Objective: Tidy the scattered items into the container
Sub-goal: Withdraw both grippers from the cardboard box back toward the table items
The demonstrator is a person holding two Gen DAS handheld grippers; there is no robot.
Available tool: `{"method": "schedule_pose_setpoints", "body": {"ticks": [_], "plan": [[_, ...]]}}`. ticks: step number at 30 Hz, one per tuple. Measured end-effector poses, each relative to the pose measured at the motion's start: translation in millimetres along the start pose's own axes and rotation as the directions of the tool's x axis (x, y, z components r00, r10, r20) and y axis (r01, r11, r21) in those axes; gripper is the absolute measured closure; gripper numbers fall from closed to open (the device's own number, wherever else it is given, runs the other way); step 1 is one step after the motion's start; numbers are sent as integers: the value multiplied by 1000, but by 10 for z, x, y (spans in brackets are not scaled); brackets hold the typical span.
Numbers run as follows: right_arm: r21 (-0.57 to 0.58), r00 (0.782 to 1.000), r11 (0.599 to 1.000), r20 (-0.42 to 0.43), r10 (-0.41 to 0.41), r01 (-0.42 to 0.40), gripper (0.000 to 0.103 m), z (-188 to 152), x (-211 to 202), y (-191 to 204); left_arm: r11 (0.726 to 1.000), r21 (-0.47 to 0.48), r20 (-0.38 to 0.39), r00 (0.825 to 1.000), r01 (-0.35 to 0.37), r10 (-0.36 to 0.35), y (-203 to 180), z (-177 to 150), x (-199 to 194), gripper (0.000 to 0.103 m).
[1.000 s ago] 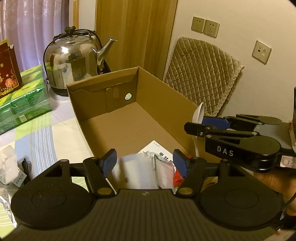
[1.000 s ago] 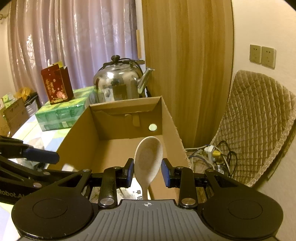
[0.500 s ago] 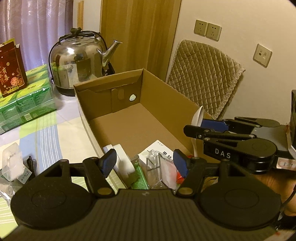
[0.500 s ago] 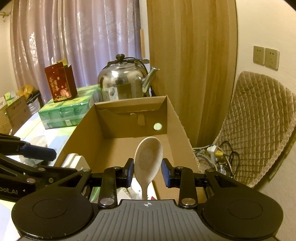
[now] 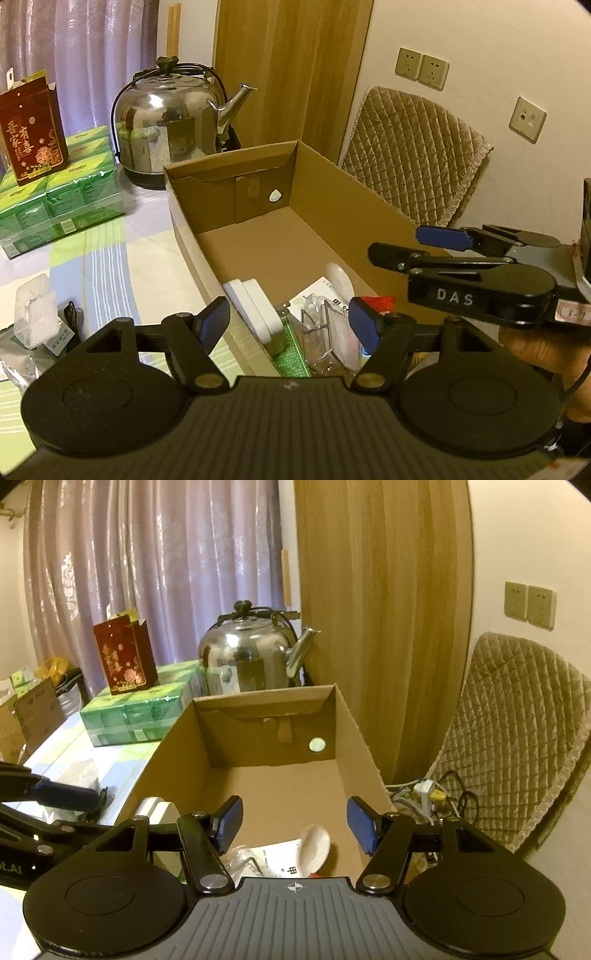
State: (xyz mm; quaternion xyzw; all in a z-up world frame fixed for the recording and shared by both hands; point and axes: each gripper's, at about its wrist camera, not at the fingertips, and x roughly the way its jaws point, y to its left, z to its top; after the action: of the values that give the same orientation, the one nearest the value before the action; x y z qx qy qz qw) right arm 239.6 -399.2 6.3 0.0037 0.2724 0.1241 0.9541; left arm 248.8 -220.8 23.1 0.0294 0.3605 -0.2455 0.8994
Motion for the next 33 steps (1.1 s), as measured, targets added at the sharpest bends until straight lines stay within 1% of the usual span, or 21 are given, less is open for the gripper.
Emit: {"method": "schedule_pose_setpoints", "body": {"ticks": [6,12,17,19,20,22,27,33], "plan": [[24,1000,1000,17,-7,6,39,2,-193,-6,1000,-16,25,1000,-14,14,34,-53,-215,32],[24,999,1000,32,5,-6,38,-6,-447,117,999,-41,53,998,-32,34,73,-152,-510,28],[25,998,999,48,34,-35,37,-16,-679,289,995,-81,72,995,-66,71,173,-313,-808,16],[19,997,998,51,52,-53,35,-27,-758,388,991,-98,72,993,-88,95,219,-398,-936,14],[15,997,998,53,60,-60,29,-32,-793,441,989,-105,70,992,-101,108,250,-447,-997,12],[4,995,997,58,78,-79,23,-57,-871,563,985,-115,66,988,-129,138,306,-547,-1119,9],[-35,990,991,48,134,-133,21,-154,-1015,895,966,-164,59,975,-201,213,495,-831,-1430,1],[-64,981,979,24,195,-193,15,-286,-1102,1249,935,-204,12,954,-292,300,739,-1220,-1747,1]]}}
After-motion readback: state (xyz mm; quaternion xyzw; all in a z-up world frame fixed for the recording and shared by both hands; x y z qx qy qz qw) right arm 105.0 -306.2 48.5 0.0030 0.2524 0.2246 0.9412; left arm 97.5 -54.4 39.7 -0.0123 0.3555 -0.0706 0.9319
